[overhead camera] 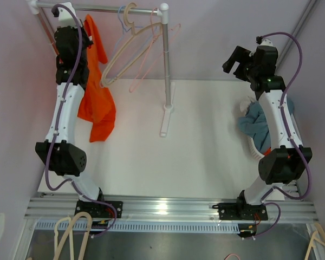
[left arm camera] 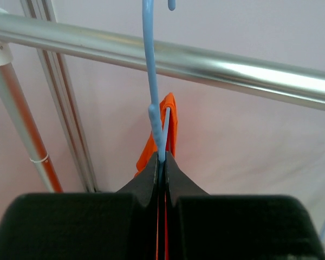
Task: Remove the t-shirt from the hanger
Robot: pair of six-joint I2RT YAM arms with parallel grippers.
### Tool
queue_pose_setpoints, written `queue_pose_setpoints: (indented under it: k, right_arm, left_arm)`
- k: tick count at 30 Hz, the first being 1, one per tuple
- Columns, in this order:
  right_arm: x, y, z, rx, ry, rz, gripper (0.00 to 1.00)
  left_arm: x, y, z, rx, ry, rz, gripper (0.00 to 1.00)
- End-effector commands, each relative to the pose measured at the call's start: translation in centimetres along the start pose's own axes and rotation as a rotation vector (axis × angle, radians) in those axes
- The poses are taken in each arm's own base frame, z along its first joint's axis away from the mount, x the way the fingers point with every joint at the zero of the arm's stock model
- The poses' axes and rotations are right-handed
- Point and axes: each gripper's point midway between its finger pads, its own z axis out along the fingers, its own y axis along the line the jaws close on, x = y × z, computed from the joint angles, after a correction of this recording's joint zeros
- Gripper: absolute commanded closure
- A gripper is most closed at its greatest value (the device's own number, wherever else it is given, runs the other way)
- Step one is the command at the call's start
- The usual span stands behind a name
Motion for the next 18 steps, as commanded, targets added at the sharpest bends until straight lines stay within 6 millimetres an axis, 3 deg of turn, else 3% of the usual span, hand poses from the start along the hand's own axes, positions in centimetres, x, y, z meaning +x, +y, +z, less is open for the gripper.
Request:
queue_pose_setpoints:
  k: [1, 9, 14, 18]
  right_arm:
    - [-1.4, 0.8, -2.5, -0.017, -0.042, -0.031, 0.00]
    - [-1.0, 1.3, -3.4, -0.030, -0.030, -0.036, 0.00]
    - [-0.8, 2.2, -4.2, -0.048, -0.024, -0.045, 0.01]
    - [0.1, 4.6, -4.9, -0.128, 0.008, -0.081, 0.00]
  left_arm:
    - [-11.1, -0.3, -4.6, 0.041, -0.297, -0.066, 0.99]
    - [-14.1, -0.1, -7.1, 0.044, -0.344, -0.054, 0.99]
    - [-13.6, 0.8, -8.5, -0.017, -0.304, -0.066, 0.99]
    - [-11.9, 1.7, -10.0, -0.120, -0.252, -0.060, 0.99]
